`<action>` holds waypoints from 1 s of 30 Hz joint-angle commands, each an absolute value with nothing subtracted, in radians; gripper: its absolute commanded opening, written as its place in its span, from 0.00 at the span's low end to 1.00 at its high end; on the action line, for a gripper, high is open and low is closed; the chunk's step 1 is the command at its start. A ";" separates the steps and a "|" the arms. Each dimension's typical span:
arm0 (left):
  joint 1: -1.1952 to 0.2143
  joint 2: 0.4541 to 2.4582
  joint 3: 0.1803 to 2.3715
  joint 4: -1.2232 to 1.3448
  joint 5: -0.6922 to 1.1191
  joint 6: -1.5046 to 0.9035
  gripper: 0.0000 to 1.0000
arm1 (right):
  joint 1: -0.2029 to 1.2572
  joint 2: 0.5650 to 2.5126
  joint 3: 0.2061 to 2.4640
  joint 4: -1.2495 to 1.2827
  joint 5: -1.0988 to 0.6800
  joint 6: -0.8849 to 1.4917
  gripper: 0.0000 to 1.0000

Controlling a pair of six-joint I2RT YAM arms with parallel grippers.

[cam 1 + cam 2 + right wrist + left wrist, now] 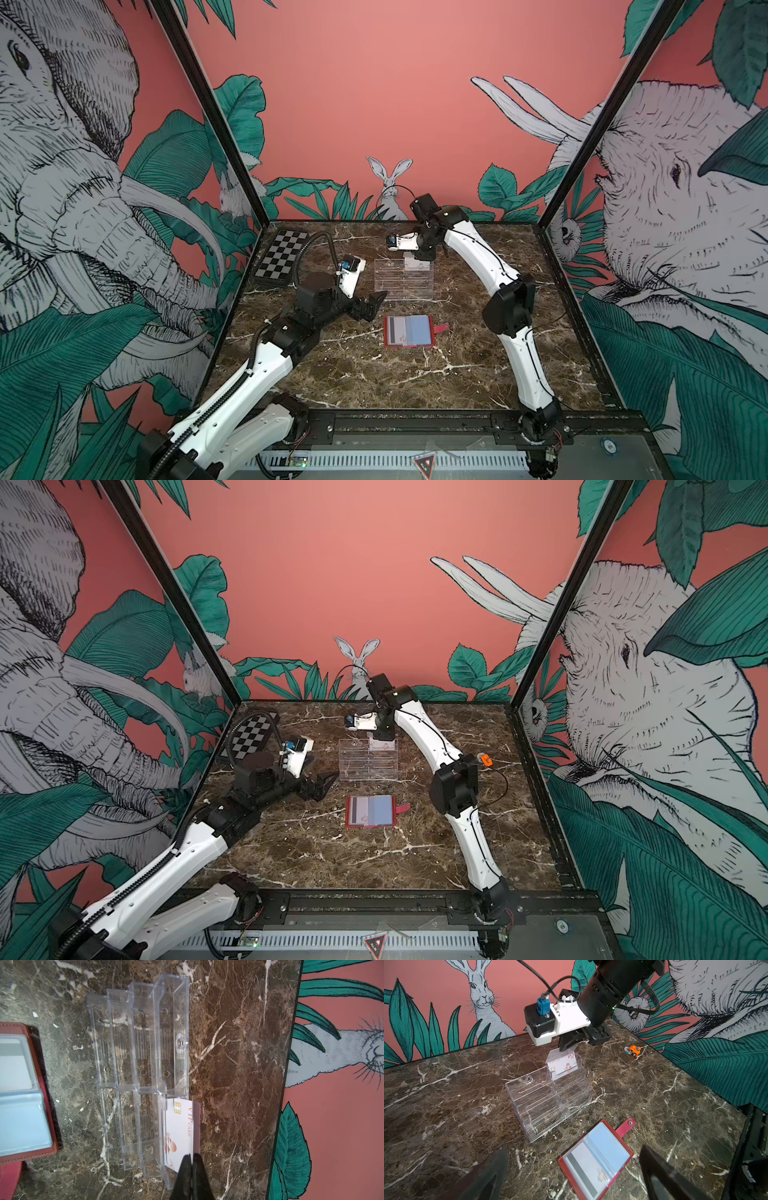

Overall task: Take the credit cards out of the card holder
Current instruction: Place the credit card in the storage box.

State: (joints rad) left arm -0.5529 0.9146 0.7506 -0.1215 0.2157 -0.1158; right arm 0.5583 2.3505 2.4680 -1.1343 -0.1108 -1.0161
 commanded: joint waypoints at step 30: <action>-0.553 0.896 0.741 -0.129 0.237 -0.138 0.99 | 0.568 2.369 2.456 -1.167 -0.081 -0.979 0.00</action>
